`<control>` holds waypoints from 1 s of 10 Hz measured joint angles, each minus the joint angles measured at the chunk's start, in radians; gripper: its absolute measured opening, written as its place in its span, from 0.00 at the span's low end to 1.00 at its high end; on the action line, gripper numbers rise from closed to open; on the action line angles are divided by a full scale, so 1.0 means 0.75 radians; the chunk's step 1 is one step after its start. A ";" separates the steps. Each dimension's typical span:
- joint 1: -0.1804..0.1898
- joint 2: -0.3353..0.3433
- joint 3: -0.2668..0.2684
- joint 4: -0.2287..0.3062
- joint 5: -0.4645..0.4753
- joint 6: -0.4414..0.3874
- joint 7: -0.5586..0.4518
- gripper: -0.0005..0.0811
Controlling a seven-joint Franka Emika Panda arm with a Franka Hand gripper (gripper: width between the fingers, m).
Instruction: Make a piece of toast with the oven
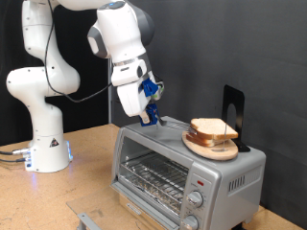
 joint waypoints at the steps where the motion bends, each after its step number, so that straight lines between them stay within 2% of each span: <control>1: 0.000 0.013 0.003 0.011 -0.009 0.004 0.004 0.50; 5: 0.001 0.043 0.039 0.018 -0.085 0.091 0.057 0.50; 10: 0.003 0.081 0.095 0.044 -0.107 0.120 0.147 0.50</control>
